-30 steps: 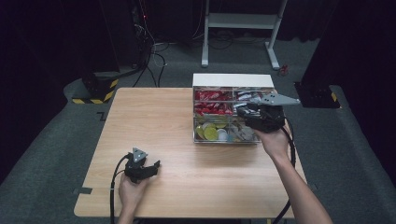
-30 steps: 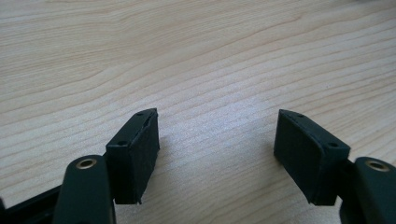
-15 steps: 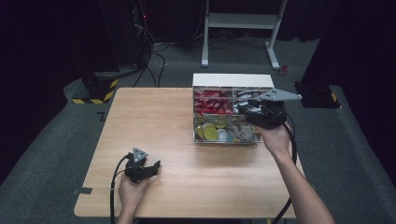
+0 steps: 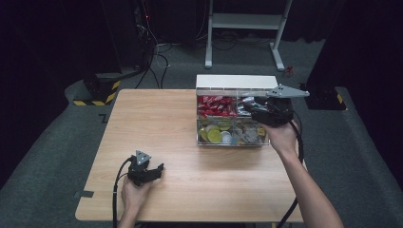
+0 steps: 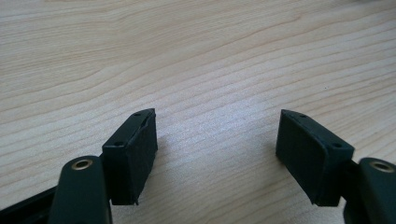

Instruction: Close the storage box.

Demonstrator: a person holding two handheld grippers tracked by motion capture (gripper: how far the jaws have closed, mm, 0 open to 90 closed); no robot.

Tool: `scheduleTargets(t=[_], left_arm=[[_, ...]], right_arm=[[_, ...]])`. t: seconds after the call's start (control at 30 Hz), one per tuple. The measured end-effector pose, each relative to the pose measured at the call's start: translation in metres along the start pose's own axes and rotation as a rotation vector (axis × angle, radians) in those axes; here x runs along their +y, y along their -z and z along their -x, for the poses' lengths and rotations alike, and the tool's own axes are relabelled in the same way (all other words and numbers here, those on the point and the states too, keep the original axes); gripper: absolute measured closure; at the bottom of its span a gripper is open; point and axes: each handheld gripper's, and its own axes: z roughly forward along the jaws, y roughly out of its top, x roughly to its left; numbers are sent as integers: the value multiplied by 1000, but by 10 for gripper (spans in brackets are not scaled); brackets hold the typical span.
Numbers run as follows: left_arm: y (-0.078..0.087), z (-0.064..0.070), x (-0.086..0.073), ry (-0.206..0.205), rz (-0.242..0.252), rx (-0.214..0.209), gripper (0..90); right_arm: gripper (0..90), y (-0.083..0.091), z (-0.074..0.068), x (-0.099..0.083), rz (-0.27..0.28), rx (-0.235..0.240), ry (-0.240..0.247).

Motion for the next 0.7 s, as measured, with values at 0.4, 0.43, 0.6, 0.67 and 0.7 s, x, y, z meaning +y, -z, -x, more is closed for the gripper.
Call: scheduleTargets(t=[0.4,0.43,0.6,0.67,0.7], left_arm=[[-1,-2,1,3,-5,-12,272],[-1,-2,1,12,-5,-15,272],[0,-3,7,13,-16,-24,269],[1,-2,10,6,-5,-30,277],[2,-1,12,5,0,-35,278]], right_arm=[[504,0,4,5,9,-7,-4],[504,-1,5,5,9,-8,-5],[504,-1,5,5,15,-9,-13],[504,-1,6,6,11,-9,-14],[504,-1,6,6,13,-10,-14]])
